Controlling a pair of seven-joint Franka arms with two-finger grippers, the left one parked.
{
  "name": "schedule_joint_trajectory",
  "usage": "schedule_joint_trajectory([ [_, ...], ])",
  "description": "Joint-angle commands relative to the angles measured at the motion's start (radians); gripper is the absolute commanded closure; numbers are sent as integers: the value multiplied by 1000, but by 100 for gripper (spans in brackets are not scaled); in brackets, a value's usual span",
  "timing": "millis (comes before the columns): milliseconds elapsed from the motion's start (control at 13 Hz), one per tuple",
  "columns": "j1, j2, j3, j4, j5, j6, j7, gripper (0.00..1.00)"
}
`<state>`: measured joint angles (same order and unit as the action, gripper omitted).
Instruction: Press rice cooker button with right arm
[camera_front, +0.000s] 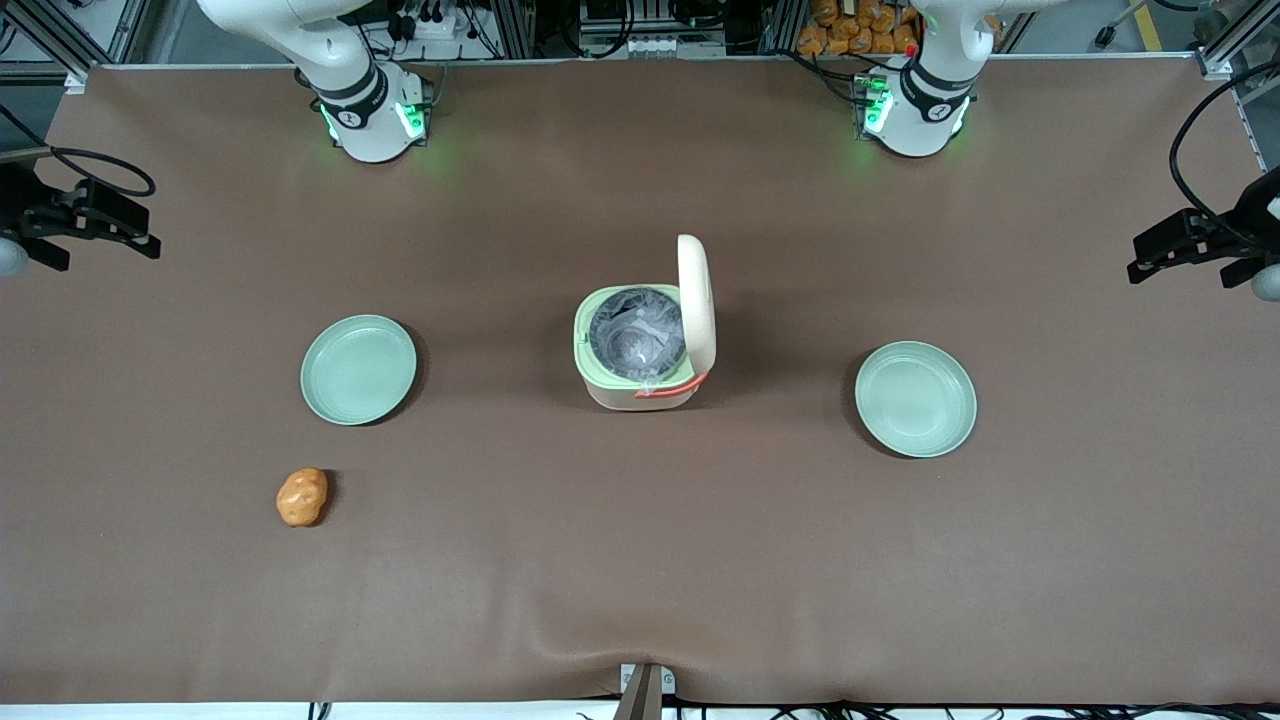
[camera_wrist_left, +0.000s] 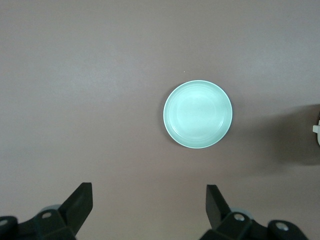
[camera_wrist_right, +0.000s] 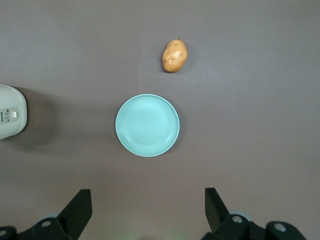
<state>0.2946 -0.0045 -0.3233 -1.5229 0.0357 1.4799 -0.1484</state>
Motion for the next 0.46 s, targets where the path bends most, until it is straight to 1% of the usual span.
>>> schedule_joint_trajectory([
  [0,-3,-89,12,-106,-22,52,-25,0],
  [77,-3,-89,12,-108,-32,60,-43,0],
  [385,0,-81,15,-93,-37,80,-62,0],
])
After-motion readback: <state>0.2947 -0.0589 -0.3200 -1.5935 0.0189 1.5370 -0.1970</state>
